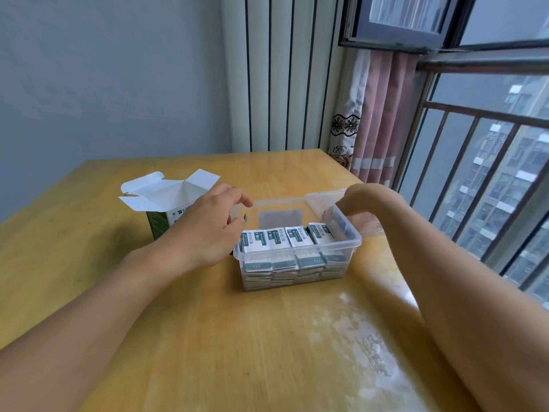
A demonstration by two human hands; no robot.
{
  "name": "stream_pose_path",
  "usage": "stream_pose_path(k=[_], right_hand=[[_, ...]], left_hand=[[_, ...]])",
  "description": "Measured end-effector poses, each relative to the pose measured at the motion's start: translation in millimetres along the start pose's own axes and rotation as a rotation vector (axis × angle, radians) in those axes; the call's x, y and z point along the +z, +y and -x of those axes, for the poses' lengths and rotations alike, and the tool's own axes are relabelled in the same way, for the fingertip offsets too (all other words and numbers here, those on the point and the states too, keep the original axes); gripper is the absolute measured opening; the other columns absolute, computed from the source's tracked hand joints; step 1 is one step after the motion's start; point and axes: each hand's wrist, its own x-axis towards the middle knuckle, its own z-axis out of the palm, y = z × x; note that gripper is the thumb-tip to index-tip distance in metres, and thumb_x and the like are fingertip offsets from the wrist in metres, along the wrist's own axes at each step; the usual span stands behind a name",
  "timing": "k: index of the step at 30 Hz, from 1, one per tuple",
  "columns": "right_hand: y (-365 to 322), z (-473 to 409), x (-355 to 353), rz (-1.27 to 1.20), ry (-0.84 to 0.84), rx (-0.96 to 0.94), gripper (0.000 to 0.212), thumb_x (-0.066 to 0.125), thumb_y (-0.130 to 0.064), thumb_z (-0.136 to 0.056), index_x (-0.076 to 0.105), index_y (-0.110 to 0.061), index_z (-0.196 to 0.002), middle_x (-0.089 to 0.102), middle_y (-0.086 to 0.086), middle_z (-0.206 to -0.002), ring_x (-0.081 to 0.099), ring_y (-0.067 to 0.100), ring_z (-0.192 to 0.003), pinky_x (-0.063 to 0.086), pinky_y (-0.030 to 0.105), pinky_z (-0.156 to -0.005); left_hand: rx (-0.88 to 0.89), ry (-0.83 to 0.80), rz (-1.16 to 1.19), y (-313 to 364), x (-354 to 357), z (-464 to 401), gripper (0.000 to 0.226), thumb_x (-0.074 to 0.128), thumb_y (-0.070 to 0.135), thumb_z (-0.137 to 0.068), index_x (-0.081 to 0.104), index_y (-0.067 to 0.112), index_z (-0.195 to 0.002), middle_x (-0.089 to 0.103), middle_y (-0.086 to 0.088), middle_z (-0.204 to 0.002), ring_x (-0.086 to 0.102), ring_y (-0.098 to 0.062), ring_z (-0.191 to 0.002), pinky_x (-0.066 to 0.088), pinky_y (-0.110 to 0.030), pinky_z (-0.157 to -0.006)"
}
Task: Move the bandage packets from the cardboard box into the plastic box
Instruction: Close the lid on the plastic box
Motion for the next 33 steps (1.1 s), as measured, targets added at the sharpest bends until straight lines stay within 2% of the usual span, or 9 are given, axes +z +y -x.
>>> stream_pose_path(k=[4, 6, 7, 10, 13, 18, 23, 28, 33], right_hand=[[7.6, 13.2, -7.2, -0.02, 0.048, -0.028, 0.063, 0.072, -0.055, -0.078, 0.063, -0.009, -0.12, 0.06, 0.009, -0.121, 0.057, 0.028, -0.108, 0.049, 0.038, -0.096], [16.6, 31.0, -28.4, -0.113, 0.126, -0.122, 0.06, 0.079, -0.057, -0.069, 0.066, -0.012, -0.107, 0.063, 0.008, -0.119, 0.061, 0.023, -0.098, 0.051, 0.032, -0.081], [19.7, 42.0, -41.8, -0.182, 0.132, -0.206, 0.065, 0.082, -0.055, -0.064, 0.064, -0.014, -0.11, 0.063, 0.006, -0.118, 0.062, 0.019, -0.096, 0.051, 0.029, -0.076], [12.6, 80.4, -76.4, -0.479, -0.045, -0.577, 0.112, 0.09, -0.044, -0.047, 0.041, -0.025, -0.146, 0.059, -0.003, -0.128, 0.061, 0.018, -0.116, 0.052, 0.034, -0.094], [-18.9, 109.3, -76.9, -0.404, -0.219, -0.851, 0.122, 0.089, -0.032, -0.046, 0.029, -0.036, -0.153, 0.055, -0.007, -0.139, 0.055, 0.011, -0.128, 0.046, 0.036, -0.105], [-54.4, 120.4, -53.3, 0.059, -0.166, -0.824, 0.125, 0.096, -0.024, -0.055, 0.022, -0.039, -0.154, 0.043, -0.003, -0.15, 0.039, 0.017, -0.14, 0.036, 0.045, -0.115], [-53.1, 124.1, -56.3, 0.195, -0.169, -0.765, 0.13, 0.096, -0.024, -0.055, 0.015, -0.044, -0.155, 0.036, -0.005, -0.155, 0.033, 0.015, -0.144, 0.033, 0.041, -0.117], [-57.3, 120.4, -50.5, 0.338, -0.239, -0.715, 0.132, 0.096, -0.027, -0.057, 0.01, -0.049, -0.154, 0.029, -0.012, -0.16, 0.024, 0.013, -0.148, 0.027, 0.042, -0.12], [-52.5, 113.5, -52.4, 0.318, -0.279, -0.7, 0.128, 0.095, -0.024, -0.059, 0.013, -0.05, -0.154, 0.025, -0.02, -0.16, 0.021, 0.012, -0.15, 0.027, 0.047, -0.12]], left_hand=[[-0.003, -0.004, 0.01, -0.4, -2.0, -0.3, 0.025, 0.051, 0.016, -0.099, 0.058, 0.027, -0.121, 0.048, 0.015, -0.116, 0.058, -0.008, -0.09, 0.044, -0.024, -0.075], [0.004, 0.012, -0.016, -0.5, -3.7, -0.9, 0.024, 0.051, 0.017, -0.098, 0.059, 0.026, -0.119, 0.049, 0.013, -0.116, 0.059, -0.011, -0.089, 0.048, -0.03, -0.079], [0.014, 0.04, -0.027, 0.1, -4.8, -1.3, 0.021, 0.051, 0.017, -0.098, 0.061, 0.026, -0.115, 0.05, 0.012, -0.114, 0.059, -0.012, -0.087, 0.049, -0.032, -0.079], [-0.064, 0.187, 0.116, 4.5, -6.4, -5.0, 0.017, 0.049, 0.025, -0.101, 0.066, 0.022, -0.099, 0.06, 0.008, -0.099, 0.057, -0.013, -0.072, 0.045, -0.027, -0.065], [-0.407, 0.228, 0.626, 9.7, -16.3, -10.2, 0.035, 0.043, 0.034, -0.102, 0.064, 0.011, -0.085, 0.064, -0.006, -0.077, 0.045, -0.017, -0.049, 0.031, -0.024, -0.043], [-0.603, 0.004, 0.745, 10.7, -30.1, -6.7, 0.039, 0.046, 0.043, -0.095, 0.063, 0.008, -0.096, 0.062, -0.008, -0.067, 0.035, -0.013, -0.041, 0.021, -0.018, -0.036], [-0.603, -0.042, 0.737, 13.8, -28.2, -5.3, 0.043, 0.048, 0.047, -0.096, 0.064, 0.007, -0.092, 0.065, -0.006, -0.062, 0.036, -0.014, -0.043, 0.02, -0.02, -0.039], [-0.535, -0.101, 0.513, 10.7, -22.7, -4.4, 0.02, 0.059, 0.023, -0.091, 0.066, 0.006, -0.083, 0.062, -0.008, -0.069, 0.039, -0.012, -0.037, 0.025, -0.018, -0.034], [-0.488, -0.155, 0.33, 7.7, -21.0, -3.6, 0.025, 0.057, 0.024, -0.093, 0.063, 0.008, -0.074, 0.054, -0.004, -0.063, 0.04, -0.013, -0.038, 0.028, -0.02, -0.039]])
